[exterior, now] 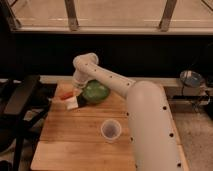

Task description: Place the pepper on the white sponge

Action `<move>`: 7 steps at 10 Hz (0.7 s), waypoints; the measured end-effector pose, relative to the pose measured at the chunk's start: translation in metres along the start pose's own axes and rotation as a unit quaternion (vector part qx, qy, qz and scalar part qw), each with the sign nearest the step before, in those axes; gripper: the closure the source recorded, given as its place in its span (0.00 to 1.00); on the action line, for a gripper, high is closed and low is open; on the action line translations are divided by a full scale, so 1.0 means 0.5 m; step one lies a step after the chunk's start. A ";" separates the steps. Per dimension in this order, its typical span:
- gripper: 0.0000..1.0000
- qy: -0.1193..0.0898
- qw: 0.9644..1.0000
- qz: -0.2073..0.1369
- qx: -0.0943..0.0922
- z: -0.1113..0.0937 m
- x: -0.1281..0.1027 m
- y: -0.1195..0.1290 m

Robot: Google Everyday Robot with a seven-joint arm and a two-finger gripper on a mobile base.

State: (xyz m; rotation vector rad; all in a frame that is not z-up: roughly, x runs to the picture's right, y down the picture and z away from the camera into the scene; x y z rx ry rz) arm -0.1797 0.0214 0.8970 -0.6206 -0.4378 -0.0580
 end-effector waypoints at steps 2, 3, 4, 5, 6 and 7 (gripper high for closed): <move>0.24 0.010 1.000 0.001 -0.004 0.033 0.016 0.001; 0.21 0.013 1.000 0.004 -0.006 0.043 0.025 0.003; 0.20 0.016 1.000 0.008 -0.009 0.053 0.032 0.005; 0.20 0.020 1.000 0.010 -0.010 0.057 0.039 0.007; 0.20 0.021 1.000 0.006 -0.006 0.055 0.037 0.010; 0.21 0.020 1.000 0.000 0.000 0.042 0.026 0.011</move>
